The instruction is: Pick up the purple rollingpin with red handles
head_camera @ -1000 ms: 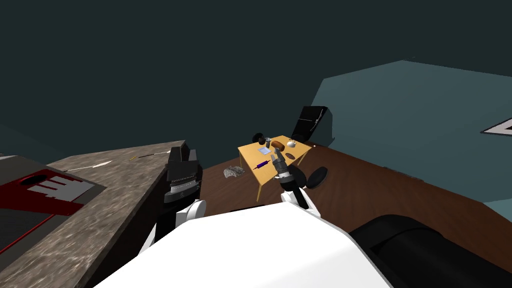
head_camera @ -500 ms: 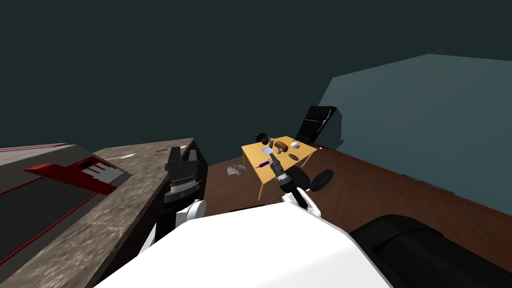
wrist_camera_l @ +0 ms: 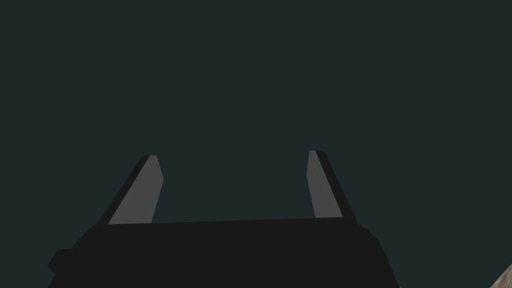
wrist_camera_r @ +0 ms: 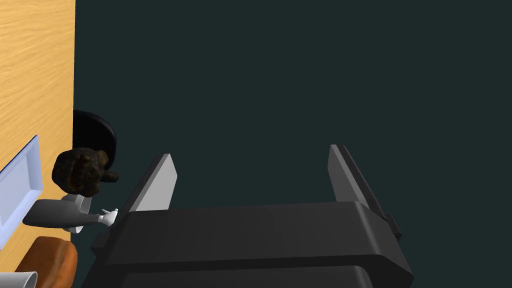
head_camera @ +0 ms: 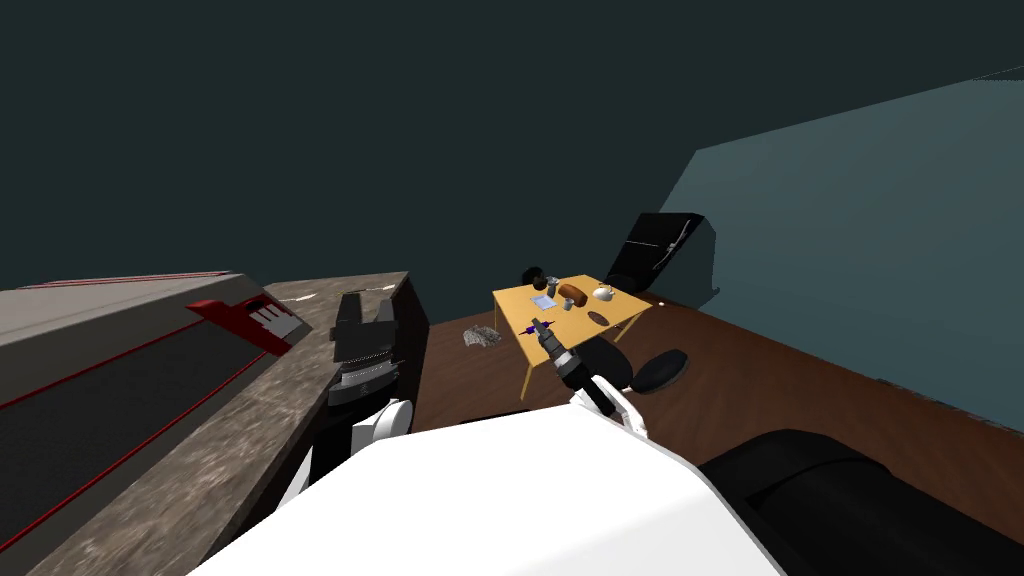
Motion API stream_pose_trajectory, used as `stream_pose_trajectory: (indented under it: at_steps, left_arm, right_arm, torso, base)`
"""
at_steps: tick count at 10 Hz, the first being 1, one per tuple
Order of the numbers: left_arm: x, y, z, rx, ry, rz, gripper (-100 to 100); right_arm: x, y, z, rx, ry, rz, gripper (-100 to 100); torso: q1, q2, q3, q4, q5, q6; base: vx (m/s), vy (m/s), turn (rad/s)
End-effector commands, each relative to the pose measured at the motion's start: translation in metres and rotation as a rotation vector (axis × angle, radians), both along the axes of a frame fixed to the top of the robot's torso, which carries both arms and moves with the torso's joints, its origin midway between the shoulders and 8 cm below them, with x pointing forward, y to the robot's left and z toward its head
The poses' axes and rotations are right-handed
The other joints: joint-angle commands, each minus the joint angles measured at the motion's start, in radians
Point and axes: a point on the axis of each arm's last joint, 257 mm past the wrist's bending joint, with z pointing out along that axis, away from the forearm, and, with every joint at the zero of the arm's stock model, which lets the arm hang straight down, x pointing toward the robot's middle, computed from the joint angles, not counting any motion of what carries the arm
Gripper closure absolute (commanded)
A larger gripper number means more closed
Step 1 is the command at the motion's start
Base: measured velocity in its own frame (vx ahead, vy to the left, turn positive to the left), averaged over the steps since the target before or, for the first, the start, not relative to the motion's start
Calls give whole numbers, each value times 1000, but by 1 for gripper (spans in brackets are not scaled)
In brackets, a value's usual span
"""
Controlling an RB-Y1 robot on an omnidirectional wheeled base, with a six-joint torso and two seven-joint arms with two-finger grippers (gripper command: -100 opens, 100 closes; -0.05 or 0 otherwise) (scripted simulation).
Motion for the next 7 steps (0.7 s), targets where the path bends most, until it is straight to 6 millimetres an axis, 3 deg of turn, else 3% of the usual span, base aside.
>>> stream_pose_trajectory:
  at_steps: [1, 2, 3, 4, 5, 6, 7]
  left_arm:
    - [0, 0, 0, 0, 0, 0, 0]
    - [0, 0, 0, 0, 0, 0, 0]
    - [0, 0, 0, 0, 0, 0, 0]
    - [0, 0, 0, 0, 0, 0, 0]
    - [0, 0, 0, 0, 0, 0, 0]
    - [0, 0, 0, 0, 0, 0, 0]
    - [0, 0, 0, 0, 0, 0, 0]
  right_arm:
    - [-1, 0, -13, -65, 23, 21, -100]
    - [-4, 1, -37, -128, 62, 38, -100]
    - [-5, -2, -40, -155, 66, 48, -100]
    - [-9, -3, -65, -219, 104, 63, -100]
    - [-11, -7, -67, -248, 108, 73, -100]
    - [-17, -11, -93, -319, 147, 90, -100]
    - [-18, -16, -95, -343, 150, 98, -100]
  torso:
    - [0, 0, 0, 0, 0, 0]
    - [0, 0, 0, 0, 0, 1]
    - [0, 0, 0, 0, 0, 0]
    - [0, -1, 0, 0, 0, 1]
    - [0, -1, 0, 0, 0, 0]
    - [0, -1, -1, 0, 0, 1]
    - [-1, -1, -1, 0, 0, 0]
  base:
    - [-40, 0, 115]
    - [-49, 8, 264]
    - [-40, 4, 139]
    - [-43, 5, 223]
    - [-31, 1, 152]
    - [-31, 0, 282]
    - [-26, -2, 157]
